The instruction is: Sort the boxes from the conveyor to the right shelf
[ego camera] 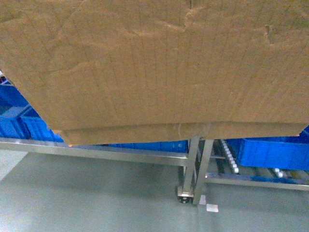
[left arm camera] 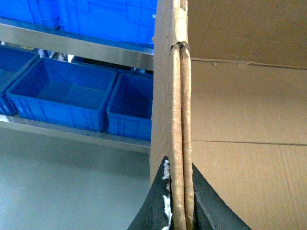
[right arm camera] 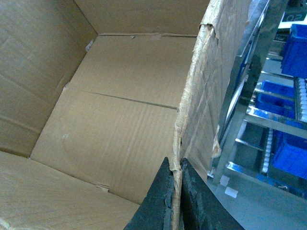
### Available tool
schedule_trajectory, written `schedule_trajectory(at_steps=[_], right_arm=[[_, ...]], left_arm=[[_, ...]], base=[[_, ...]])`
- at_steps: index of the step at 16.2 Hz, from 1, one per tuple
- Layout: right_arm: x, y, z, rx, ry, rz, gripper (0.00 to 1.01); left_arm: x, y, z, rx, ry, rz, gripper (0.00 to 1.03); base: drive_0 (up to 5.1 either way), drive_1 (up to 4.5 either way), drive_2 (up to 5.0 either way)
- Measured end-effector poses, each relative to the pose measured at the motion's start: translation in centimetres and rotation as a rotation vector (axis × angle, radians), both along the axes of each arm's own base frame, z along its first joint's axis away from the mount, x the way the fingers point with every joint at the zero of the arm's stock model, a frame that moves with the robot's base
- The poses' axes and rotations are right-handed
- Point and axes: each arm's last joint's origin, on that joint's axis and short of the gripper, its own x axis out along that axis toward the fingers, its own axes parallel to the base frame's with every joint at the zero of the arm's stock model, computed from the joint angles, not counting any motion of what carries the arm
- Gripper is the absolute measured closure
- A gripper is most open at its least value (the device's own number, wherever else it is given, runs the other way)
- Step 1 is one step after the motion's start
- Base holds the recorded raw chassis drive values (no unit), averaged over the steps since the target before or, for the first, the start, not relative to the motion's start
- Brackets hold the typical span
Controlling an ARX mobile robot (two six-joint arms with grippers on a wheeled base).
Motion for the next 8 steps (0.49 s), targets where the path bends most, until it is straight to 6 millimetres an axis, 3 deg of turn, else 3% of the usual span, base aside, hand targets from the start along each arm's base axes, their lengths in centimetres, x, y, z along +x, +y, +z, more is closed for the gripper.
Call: schedule_trajectory(at_steps=[8], right_arm=[[-0.02,0.0,0.03,0.001,0.0,-0.001,0.99]], left_arm=[[-0.01,-0.01,0.02,-0.001,-0.001,-0.001,1.0]], base=[[-1.2,-1.24,-1.2]])
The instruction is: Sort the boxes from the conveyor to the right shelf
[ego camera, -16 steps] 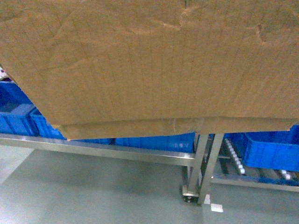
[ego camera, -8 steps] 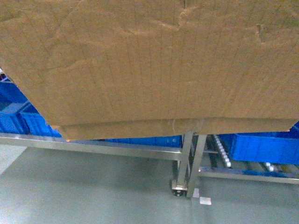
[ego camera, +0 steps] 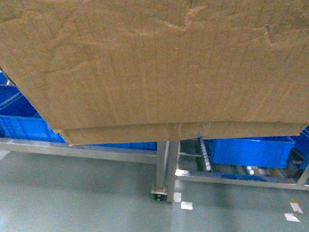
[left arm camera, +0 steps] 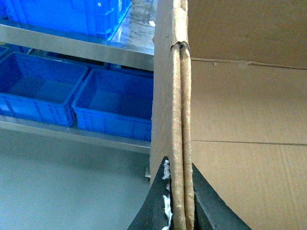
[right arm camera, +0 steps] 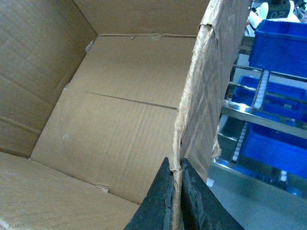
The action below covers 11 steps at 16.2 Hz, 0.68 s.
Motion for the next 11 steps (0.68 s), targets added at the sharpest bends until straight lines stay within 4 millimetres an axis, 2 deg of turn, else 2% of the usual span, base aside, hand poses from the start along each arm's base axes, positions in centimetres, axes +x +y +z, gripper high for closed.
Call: schedule_trajectory(at_steps=[11], right_arm=[[0.0,-0.01,0.0,0.0,0.0,0.0,0.99]], left_arm=[[0.01,0.0,-0.01,0.0,0.0,0.0,1.0]], base=[[-1.2,-1.24,-1.2]])
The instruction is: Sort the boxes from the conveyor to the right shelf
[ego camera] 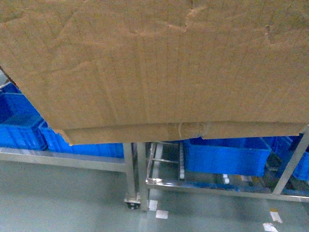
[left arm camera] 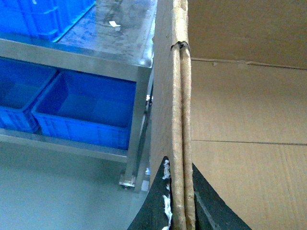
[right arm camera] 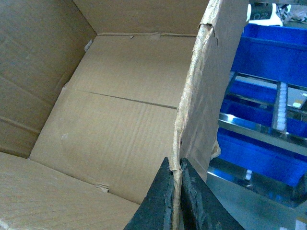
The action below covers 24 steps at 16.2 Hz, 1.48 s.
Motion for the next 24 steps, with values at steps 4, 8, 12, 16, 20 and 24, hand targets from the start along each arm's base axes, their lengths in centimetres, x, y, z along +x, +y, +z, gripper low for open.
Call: schedule_trajectory(at_steps=[4,8,12,16,20,24], right_arm=[[-0.01,0.0,0.05,0.0,-0.004,0.0,0.99],[0.01,0.0,0.0,0.0,-0.001,-0.002,0.99],[0.01,-0.13,0.0,0.0,0.0,-0.006,0.99],[0.09,0.03,-0.04,0.001,-0.001,0.003,0.99],[0.05,-0.07,-0.03,0.001,0.001,-0.001,0.99],[0.04,0.01,-0.03,0.001,0.001,0.002,0.99]], left_arm=[[0.02,-0.03,0.04,-0.002,-0.005,-0.001,1.0],[0.06,-0.03,-0.03,-0.001,-0.001,-0.001,1.0],[0.04,-0.15,-0.04,-0.001,-0.001,-0.006,1.0],[-0.02,0.09,0.08,-0.001,-0.004,0.003,1.0],[-0.05,-0.03,0.04,0.0,-0.001,-0.001,1.0],[-0.03,0.03,0.04,-0.001,-0.001,0.001,1.0]], base=[[-1.2,-1.24,-1.2],[-1.2,-1.24,-1.2],[0.0,0.0,0.0],[0.0,0.0,0.0],[0.0,0.0,0.0],[-1.4,-1.36,-1.4]])
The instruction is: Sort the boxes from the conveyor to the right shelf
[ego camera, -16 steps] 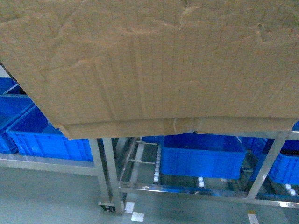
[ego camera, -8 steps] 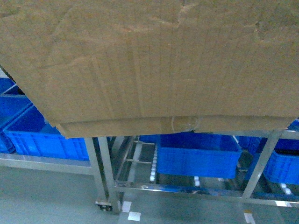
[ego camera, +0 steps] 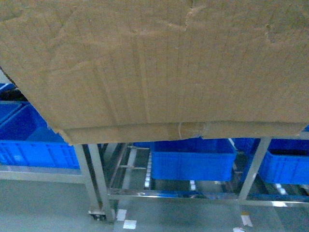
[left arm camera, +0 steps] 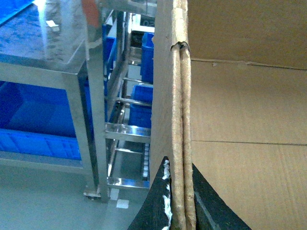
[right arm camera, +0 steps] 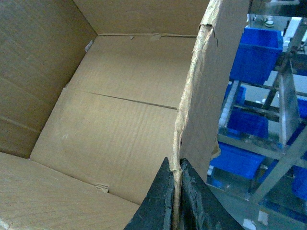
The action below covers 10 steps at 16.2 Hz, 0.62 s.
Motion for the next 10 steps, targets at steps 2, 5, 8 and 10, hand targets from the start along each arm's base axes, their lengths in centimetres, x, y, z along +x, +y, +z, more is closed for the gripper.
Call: schedule_trajectory(at_steps=[2,5,8,10], right_arm=[[0.0,0.0,0.0,0.0,0.0,0.0,0.99],[-0.04,0.0,0.04,0.0,-0.002,0.0,0.99],[-0.04,0.0,0.04,0.0,-0.002,0.0,0.99],[-0.04,0.0,0.04,0.0,-0.002,-0.001,0.99]], left_arm=[[0.0,-0.03,0.02,-0.001,-0.002,-0.002,1.0],[-0.01,-0.07,-0.01,0.0,0.0,-0.002,1.0],[0.0,-0.06,-0.01,0.0,0.0,-0.002,1.0],[-0.01,-0.07,-0.01,0.0,0.0,-0.002,1.0]], base=[[-1.8,-1.81,-1.8],[-1.8,-1.81,-1.8],[-1.8,-1.81,-1.8],[-1.8,-1.81,-1.8]])
